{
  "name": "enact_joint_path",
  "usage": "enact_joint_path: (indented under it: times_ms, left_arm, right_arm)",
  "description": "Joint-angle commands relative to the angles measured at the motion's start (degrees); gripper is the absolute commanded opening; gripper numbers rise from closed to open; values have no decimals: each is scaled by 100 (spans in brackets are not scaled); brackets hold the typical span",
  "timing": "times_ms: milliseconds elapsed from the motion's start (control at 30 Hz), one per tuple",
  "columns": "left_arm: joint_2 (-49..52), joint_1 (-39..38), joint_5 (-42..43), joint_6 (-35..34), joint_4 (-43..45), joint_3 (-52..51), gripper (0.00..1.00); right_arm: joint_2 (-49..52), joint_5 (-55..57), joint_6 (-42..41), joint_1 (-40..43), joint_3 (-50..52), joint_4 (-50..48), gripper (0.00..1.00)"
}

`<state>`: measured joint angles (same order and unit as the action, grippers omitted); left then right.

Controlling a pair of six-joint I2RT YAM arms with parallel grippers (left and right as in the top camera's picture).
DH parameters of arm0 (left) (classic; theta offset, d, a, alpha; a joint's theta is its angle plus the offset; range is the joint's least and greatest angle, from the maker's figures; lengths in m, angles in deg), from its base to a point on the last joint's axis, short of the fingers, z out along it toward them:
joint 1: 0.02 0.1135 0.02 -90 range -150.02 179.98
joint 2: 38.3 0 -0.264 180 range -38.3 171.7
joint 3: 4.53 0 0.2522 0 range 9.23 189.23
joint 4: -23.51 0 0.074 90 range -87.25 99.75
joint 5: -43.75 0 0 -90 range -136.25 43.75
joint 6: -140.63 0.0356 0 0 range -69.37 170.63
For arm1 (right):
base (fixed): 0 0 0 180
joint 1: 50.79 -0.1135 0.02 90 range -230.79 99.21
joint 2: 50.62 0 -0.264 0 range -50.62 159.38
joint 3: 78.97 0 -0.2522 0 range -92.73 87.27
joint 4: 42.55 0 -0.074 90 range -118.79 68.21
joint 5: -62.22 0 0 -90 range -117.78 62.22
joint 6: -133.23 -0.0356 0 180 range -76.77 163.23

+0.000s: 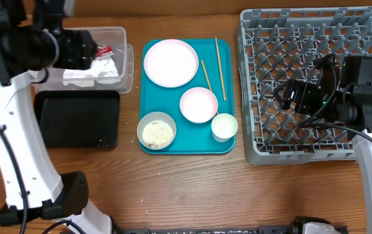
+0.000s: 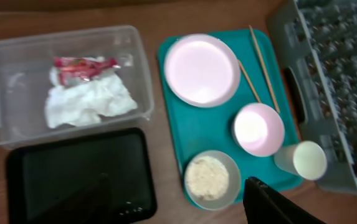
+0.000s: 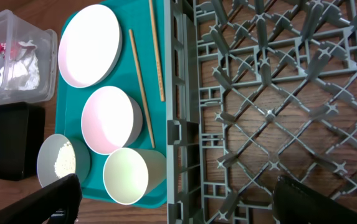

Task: Sort waste into correct bins and load items into the dishwasher
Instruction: 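Grasp the rice-filled bowl with the left gripper and lift it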

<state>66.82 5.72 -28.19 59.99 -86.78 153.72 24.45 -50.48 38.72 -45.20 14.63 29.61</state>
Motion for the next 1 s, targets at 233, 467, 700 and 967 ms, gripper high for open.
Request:
enact_joint_path:
  times_ms: [233, 467, 700, 967]
  left_arm:
    - [127, -1805, 306, 138, 44, -2164, 59]
    - [127, -2844, -219, -420, 1344, -4227, 57]
    - [127, -3206, -452, -651, 3038, -6057, 50]
    - [127, -3241, -1082, -986, 4245, -7152, 37]
  right_arm:
    - [-24, -55, -22, 11, -120, 4, 100]
    - [-24, -55, -22, 11, -120, 28, 100]
    - [-24, -55, -20, 11, -120, 76, 100]
    - [-24, -55, -20, 11, -120, 136, 100]
